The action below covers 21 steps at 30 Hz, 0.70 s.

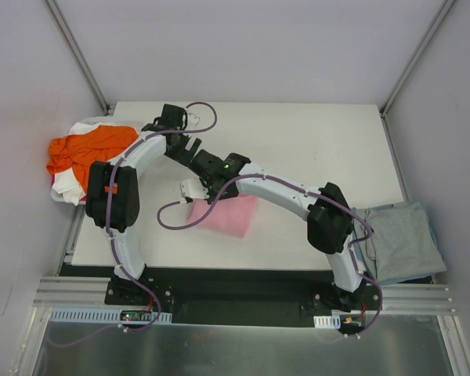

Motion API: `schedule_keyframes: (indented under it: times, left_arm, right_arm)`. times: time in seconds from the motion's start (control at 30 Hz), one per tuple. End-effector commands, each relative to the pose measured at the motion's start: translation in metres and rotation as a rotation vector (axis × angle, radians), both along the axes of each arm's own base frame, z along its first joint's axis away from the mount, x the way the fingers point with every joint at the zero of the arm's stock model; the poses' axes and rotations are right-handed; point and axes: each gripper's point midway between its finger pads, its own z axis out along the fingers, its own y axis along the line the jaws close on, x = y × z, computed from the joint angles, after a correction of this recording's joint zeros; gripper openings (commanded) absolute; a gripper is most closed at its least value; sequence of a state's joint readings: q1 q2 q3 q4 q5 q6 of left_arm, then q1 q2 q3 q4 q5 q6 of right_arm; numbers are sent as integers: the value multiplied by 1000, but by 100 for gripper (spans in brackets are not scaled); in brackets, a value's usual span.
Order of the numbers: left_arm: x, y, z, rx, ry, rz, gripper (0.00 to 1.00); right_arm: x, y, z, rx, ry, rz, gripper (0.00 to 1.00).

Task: Fold and stack the t-shirts
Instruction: Fold the tshirt

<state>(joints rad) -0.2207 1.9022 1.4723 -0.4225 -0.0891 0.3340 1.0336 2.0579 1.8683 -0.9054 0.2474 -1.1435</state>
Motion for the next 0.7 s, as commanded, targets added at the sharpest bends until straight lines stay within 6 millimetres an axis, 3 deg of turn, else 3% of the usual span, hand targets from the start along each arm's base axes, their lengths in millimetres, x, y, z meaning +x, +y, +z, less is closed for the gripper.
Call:
schedule_keyframes:
  times: [0.0,0.27,0.47,0.67]
  left_arm:
    - [5,11,26,21,-71,25,99]
    - [7,14,30,30,-83,41,99]
    - [6,14,36,25,-94,39,99]
    - [4,13,34,23,-89,39,99]
  right_arm:
    - [19,14,12,32,-45,38,5]
    - [37,25,-5,26,-41,63,7]
    - [46,31,-19,38,-36,88,16]
    - [55,38,-29,45,-40,104,19]
